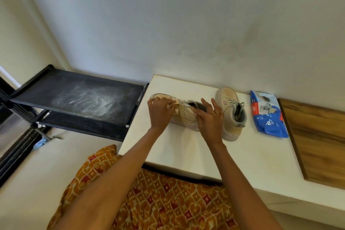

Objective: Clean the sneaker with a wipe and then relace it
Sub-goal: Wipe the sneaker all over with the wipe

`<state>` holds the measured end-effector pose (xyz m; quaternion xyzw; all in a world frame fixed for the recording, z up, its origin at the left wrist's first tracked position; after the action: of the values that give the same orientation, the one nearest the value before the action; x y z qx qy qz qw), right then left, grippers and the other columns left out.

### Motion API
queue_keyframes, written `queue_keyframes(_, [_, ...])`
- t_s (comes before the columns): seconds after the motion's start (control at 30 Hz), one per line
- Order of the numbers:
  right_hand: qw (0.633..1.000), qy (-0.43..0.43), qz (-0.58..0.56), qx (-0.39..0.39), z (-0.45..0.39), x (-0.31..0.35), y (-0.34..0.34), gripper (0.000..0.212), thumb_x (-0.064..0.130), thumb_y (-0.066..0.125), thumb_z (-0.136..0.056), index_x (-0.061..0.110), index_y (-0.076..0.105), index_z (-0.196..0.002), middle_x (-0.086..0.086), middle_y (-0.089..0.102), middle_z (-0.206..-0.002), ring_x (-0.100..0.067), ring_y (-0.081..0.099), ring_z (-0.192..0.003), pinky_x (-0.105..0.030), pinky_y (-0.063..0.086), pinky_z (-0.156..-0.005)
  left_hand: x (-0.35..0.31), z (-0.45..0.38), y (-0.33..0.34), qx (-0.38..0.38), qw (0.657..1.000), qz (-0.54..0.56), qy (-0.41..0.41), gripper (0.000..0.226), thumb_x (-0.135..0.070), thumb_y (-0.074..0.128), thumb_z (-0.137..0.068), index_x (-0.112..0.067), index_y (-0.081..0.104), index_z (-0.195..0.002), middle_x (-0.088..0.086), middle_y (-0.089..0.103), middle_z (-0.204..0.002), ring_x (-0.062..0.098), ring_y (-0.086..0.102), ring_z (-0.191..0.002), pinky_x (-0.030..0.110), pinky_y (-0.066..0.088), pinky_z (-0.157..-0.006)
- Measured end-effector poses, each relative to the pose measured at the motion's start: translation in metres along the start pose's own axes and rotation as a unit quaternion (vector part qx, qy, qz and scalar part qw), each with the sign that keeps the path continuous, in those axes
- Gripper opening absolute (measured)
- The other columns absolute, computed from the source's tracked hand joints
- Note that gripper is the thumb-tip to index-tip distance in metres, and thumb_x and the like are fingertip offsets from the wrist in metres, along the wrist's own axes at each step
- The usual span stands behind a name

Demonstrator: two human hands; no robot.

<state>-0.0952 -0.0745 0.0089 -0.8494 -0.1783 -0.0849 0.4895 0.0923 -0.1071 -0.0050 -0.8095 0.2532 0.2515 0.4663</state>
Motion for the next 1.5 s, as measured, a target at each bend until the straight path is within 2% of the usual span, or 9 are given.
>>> queue_keyframes(0.13, [0.999,0.033,-0.02,0.008,0.001,-0.01,-0.005,0.025,0.016,0.056,-0.081,0.02,0.075,-0.097,-0.006,0.064,-0.122,-0.038,0.046,-0.124,-0.054,0.035,-0.1,-0.007,0.021,-0.002,-0.034,0.996,0.079,-0.028,0.01,-0.022,0.068,-0.077,-0.015,0.074,-0.081,0.002,0.072,-0.08,0.023,0.063,-0.08,0.037,0.035,-0.086])
queue_keyframes(0.23, [0.998,0.065,-0.002,0.02,0.006,-0.002,-0.002,0.024,0.009,0.058,-0.081,0.016,0.074,-0.099,-0.009,0.064,-0.122,-0.037,0.046,-0.124,-0.051,0.034,-0.104,-0.014,0.032,0.013,-0.005,0.994,0.1,-0.047,0.012,-0.021,0.064,-0.078,-0.014,0.072,-0.084,0.003,0.071,-0.081,0.023,0.06,-0.078,0.039,0.041,-0.08])
queue_keyframes(0.37, [0.996,0.081,0.043,0.013,0.012,-0.003,-0.002,0.021,0.015,0.062,-0.083,0.02,0.073,-0.1,-0.007,0.063,-0.122,-0.034,0.046,-0.125,-0.054,0.033,-0.104,-0.02,0.037,0.021,0.028,0.998,-0.046,0.02,0.006,-0.023,0.063,-0.078,-0.02,0.068,-0.077,-0.002,0.069,-0.074,0.023,0.057,-0.07,0.036,0.042,-0.066])
queue_keyframes(0.47, [0.996,0.068,0.063,0.003,0.012,-0.002,-0.003,0.017,0.02,0.063,-0.087,0.023,0.073,-0.099,-0.006,0.064,-0.12,-0.035,0.048,-0.123,-0.054,0.033,-0.104,-0.011,0.029,0.011,0.035,0.987,-0.143,0.063,0.005,-0.022,0.069,-0.077,-0.022,0.069,-0.072,-0.002,0.068,-0.068,0.023,0.056,-0.067,0.034,0.037,-0.064])
queue_keyframes(0.63, [0.995,0.075,0.07,-0.01,0.012,0.001,-0.006,0.013,0.021,0.067,-0.085,0.026,0.074,-0.095,-0.005,0.067,-0.114,-0.035,0.052,-0.119,-0.056,0.039,-0.099,0.019,0.008,-0.018,0.034,0.979,-0.203,0.008,0.015,-0.011,0.067,-0.078,-0.024,0.075,-0.076,0.004,0.069,-0.064,0.026,0.054,-0.064,0.039,0.038,-0.069])
queue_keyframes(0.93, [0.995,0.074,0.062,-0.021,0.012,0.002,-0.005,0.017,0.011,0.072,-0.079,0.021,0.075,-0.092,-0.01,0.069,-0.111,-0.036,0.055,-0.116,-0.058,0.04,-0.097,-0.001,0.037,0.01,0.023,0.997,-0.038,-0.066,0.009,-0.021,0.069,-0.081,-0.017,0.076,-0.086,0.004,0.072,-0.076,0.023,0.056,-0.072,0.033,0.032,-0.072])
queue_keyframes(1.17, [0.995,0.064,0.074,-0.034,0.012,0.0,-0.009,0.015,0.015,0.071,-0.081,0.024,0.075,-0.092,-0.009,0.069,-0.111,-0.037,0.055,-0.115,-0.056,0.039,-0.099,0.015,0.012,-0.011,0.06,0.966,-0.242,0.067,0.011,-0.019,0.08,-0.07,-0.025,0.075,-0.077,0.0,0.069,-0.064,0.023,0.057,-0.063,0.035,0.039,-0.066])
queue_keyframes(1.27, [0.994,0.07,0.077,-0.038,0.012,0.0,-0.01,0.016,0.014,0.073,-0.079,0.024,0.075,-0.091,-0.009,0.07,-0.109,-0.037,0.057,-0.112,-0.056,0.04,-0.098,0.026,-0.003,-0.016,0.091,0.942,-0.307,0.098,0.007,-0.021,0.074,-0.078,-0.025,0.076,-0.084,0.001,0.07,-0.068,0.022,0.056,-0.068,0.035,0.038,-0.07])
queue_keyframes(1.5, [0.994,0.071,0.068,-0.041,0.012,0.002,-0.008,0.018,0.011,0.073,-0.077,0.022,0.075,-0.091,-0.008,0.071,-0.105,-0.036,0.058,-0.108,-0.056,0.042,-0.095,0.012,0.017,-0.002,0.085,0.975,-0.204,0.022,0.013,-0.012,0.074,-0.075,-0.024,0.075,-0.08,0.003,0.067,-0.065,0.024,0.058,-0.07,0.033,0.031,-0.068])
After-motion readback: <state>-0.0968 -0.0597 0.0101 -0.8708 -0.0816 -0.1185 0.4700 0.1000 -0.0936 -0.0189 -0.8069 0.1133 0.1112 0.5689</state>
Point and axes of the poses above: each hand's wrist, its own z-axis away from the middle knuckle, its own y-axis out of the palm, x = y × z, the point moved 10 cm from there along -z, towards the middle knuckle
